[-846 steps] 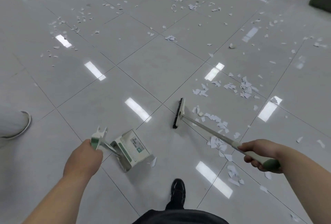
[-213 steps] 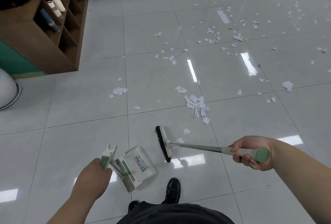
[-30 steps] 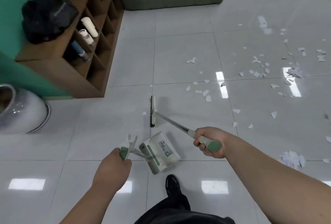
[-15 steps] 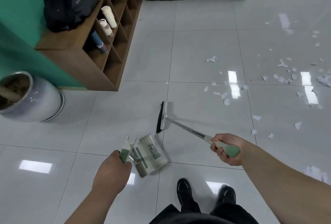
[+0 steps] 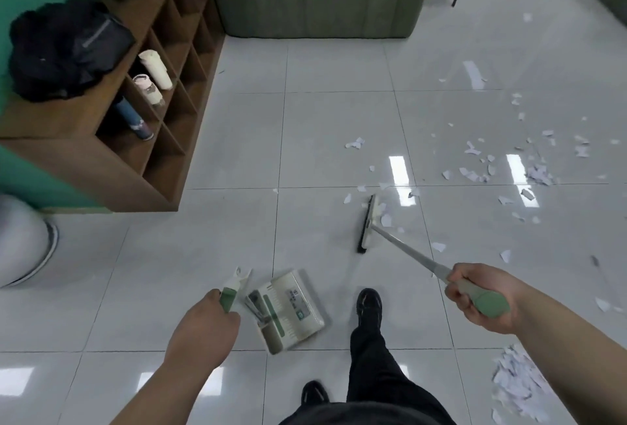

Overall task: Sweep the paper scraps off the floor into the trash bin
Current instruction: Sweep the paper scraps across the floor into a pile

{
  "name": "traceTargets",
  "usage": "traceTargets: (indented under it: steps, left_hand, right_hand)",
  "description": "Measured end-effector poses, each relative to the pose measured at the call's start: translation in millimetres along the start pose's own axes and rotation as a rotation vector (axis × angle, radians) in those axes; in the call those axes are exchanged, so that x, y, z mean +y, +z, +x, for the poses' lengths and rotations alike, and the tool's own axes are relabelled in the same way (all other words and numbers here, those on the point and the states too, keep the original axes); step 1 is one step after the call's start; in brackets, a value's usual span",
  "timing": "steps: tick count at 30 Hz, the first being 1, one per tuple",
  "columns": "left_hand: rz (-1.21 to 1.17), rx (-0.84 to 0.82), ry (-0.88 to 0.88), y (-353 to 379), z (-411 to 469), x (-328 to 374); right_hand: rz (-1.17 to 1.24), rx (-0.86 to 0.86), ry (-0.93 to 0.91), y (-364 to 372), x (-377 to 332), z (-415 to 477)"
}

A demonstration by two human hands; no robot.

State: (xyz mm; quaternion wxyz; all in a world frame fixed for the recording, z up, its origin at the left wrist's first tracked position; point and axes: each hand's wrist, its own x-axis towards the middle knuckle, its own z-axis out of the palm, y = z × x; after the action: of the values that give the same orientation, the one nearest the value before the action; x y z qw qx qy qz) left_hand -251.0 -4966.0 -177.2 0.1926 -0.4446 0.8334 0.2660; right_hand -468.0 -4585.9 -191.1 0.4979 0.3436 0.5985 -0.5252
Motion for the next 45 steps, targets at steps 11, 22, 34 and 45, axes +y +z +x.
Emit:
traceTargets:
  steps: [11, 22, 34, 45]
  left_hand:
    - [-0.002, 0.026, -0.101, 3.9, 49.2, 114.4]
    - [0.011, 0.050, -0.210, 12.4, 98.5, 207.2]
    - [0.144, 0.021, 0.044, 12.6, 139.1, 323.2]
    - [0.187, -0.027, 0.285, 10.3, 155.6, 425.2]
  right_hand:
    - [-0.078, -0.285, 0.076, 68.3, -141.7, 94.5]
    - [-0.157, -0.316, 0.208, 92.0, -247.2, 195.0]
    - [0.135, -0.107, 0.205, -153.9, -237.7, 115.1]
    - [0.369, 0.086, 0.176, -275.6, -188.0, 20.2]
